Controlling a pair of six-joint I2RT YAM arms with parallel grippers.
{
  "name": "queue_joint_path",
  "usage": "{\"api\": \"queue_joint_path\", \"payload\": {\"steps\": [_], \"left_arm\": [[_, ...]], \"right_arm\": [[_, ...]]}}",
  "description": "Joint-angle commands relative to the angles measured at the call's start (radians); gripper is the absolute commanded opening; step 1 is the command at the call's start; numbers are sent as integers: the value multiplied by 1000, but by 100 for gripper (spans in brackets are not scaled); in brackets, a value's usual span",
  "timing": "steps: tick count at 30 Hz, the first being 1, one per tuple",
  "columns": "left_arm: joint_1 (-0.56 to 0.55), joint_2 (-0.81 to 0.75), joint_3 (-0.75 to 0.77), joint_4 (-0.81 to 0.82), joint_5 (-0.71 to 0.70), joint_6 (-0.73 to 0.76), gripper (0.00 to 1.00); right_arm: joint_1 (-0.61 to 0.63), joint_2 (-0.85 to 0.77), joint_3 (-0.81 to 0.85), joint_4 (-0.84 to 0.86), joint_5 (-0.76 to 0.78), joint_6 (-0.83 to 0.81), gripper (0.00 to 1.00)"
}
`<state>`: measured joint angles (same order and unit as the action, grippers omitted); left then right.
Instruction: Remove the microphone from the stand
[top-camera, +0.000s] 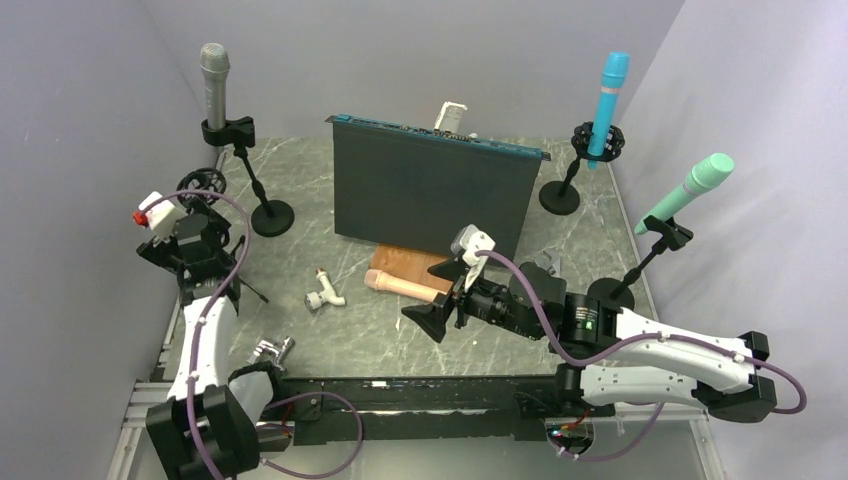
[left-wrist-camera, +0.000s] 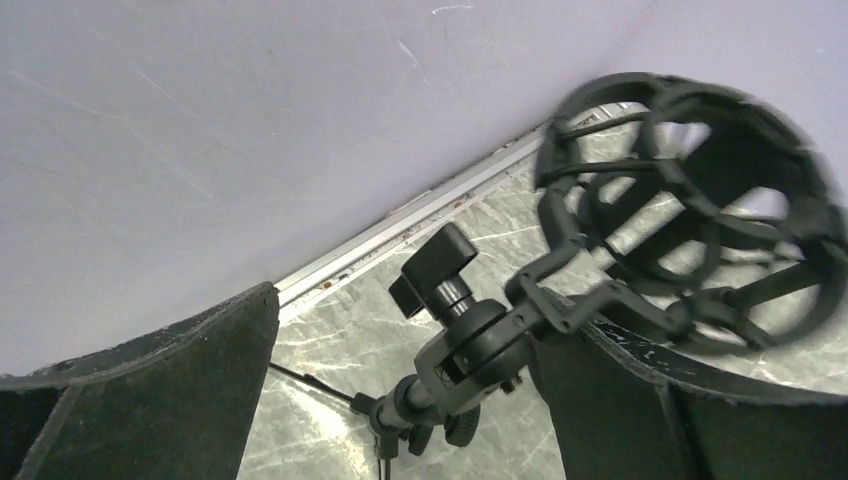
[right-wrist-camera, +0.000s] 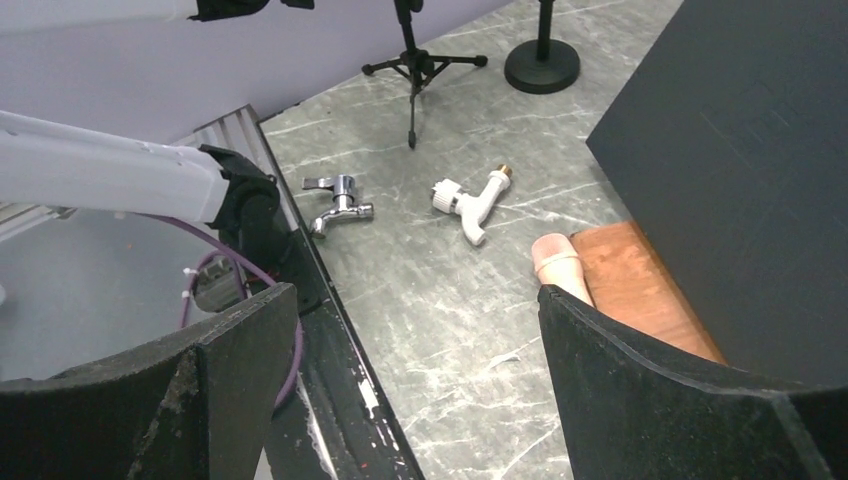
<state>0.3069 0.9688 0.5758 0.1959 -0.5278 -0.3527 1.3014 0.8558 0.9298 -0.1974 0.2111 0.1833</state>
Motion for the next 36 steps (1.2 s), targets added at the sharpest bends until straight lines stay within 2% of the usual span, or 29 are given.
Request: {"api": "queue_joint_path", "payload": {"steps": [1,5,11,16,19,23,27,36], "left_arm": [[3,-79,119,-278,9,-112,99],[3,-157,161,-459,127,-163,99],[3,-301,236,-567,382,-145,99],[3,-326,344,-576,527,-116,97],[3,-316,374,-514,628,-111,96],[2,-254,405,-381,764,-98,96],[3,-142,498,-269,896,-46,97],[4,161,814,-206,864,50,99]], "right_arm": [[0,6,62,53,-37,-4,92],[0,23,79,46,-42,-19,92],[1,29,66,55,-46,-11,92],[0,11,45,59,-39,-5,92],[0,-1,46,40,-24,-2,92],[0,-43,26,27,5,13,92],[-1,-94,9,-11,42,29,92],[1,-209,-10,-106,134,52,93]]}}
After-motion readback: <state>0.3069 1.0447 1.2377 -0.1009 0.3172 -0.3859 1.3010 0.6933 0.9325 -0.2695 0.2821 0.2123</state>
